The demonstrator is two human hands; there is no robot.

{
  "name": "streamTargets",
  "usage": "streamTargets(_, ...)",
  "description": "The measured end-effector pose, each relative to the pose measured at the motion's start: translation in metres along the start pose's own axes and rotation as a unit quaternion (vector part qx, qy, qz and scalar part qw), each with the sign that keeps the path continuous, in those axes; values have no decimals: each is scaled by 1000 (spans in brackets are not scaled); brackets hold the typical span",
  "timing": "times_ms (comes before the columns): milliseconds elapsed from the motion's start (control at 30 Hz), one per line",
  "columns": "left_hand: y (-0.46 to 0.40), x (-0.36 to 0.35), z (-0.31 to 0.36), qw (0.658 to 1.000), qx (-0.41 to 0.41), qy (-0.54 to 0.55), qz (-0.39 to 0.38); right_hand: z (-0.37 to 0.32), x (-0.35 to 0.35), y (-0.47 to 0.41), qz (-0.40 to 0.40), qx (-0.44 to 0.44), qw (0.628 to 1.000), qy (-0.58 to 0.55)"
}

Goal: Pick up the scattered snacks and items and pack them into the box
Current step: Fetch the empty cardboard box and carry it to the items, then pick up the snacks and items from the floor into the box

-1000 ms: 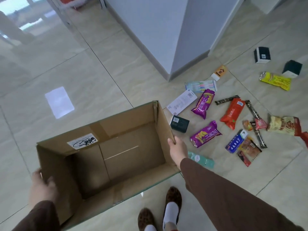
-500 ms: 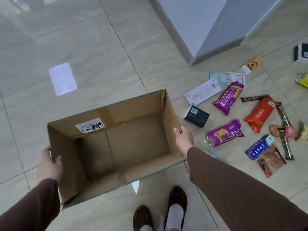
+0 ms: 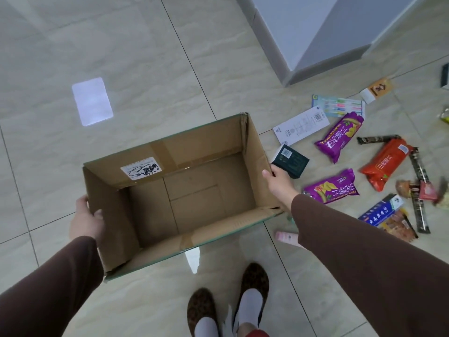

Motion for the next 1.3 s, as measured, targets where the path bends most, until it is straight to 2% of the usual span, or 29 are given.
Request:
streamTargets(233,-25,4,18,1000,-20,13,3,-22,-2,-23,10,24,999,-46)
streamTargets(500,-34,-8,35,1000,-21,15,1,-16,-2,-44,-12,48,998,-30)
streamTargets(567,-25,-4,47,999,-49,10,17,-16,2,-37,-10,64,998,6)
streamTargets(633,-7,1,72,991,-124,-24,41,-21,15,-21,27,82,995,56)
streamTargets(700,27,-3,105,978,-197,-60,16,-27,31,4,65,107,988,96)
streamTargets(767,71,-12,142,963,-261,-53,-41,-33,44,32,78,140,978,136)
streamTargets(933,194,-25,231,898,-404,-100,-142,-14,97,124,94,179,964,174)
streamTargets(1100,305,-42,285,855,-459,-132,-202,50,168,196,123,119,973,158)
streamTargets(1300,431,-81,327,797,-523,-166,-251,147,249,244,168,34,977,127)
Point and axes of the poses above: each hand's wrist, its own y-axis away from the middle knuckle, its own x-axis out of the back of the hand, z = x × y, the point moved 9 cm from there along -y, towards the middle knuckle, and after that the axes turned 4 degrees about z, right-handed, at the moved point
